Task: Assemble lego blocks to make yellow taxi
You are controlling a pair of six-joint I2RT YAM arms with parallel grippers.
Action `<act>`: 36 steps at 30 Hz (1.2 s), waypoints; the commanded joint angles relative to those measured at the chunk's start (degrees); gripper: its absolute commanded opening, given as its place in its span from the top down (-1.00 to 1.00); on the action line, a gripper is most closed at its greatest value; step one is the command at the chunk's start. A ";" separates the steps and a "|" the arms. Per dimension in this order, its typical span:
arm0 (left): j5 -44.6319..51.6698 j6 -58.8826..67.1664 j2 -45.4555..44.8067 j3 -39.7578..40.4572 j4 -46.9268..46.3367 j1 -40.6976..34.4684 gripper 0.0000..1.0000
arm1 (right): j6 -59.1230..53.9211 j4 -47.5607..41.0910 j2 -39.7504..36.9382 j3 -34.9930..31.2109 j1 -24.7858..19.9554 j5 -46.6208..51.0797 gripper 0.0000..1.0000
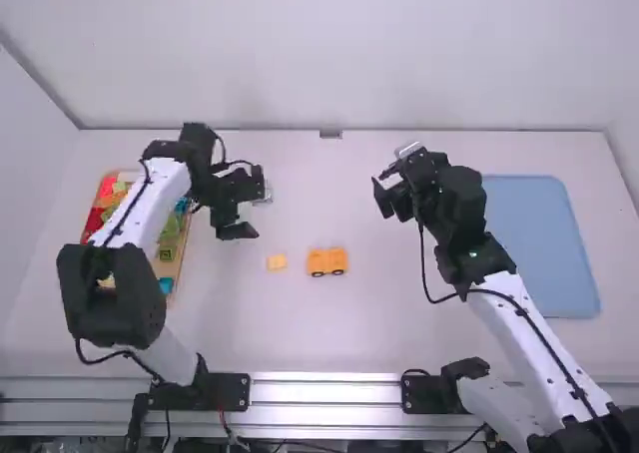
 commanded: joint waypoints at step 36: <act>30.77 -10.16 17.33 -41.46 65.09 6.69 -0.35 | -0.11 2.03 3.65 2.23 3.82 0.31 -0.97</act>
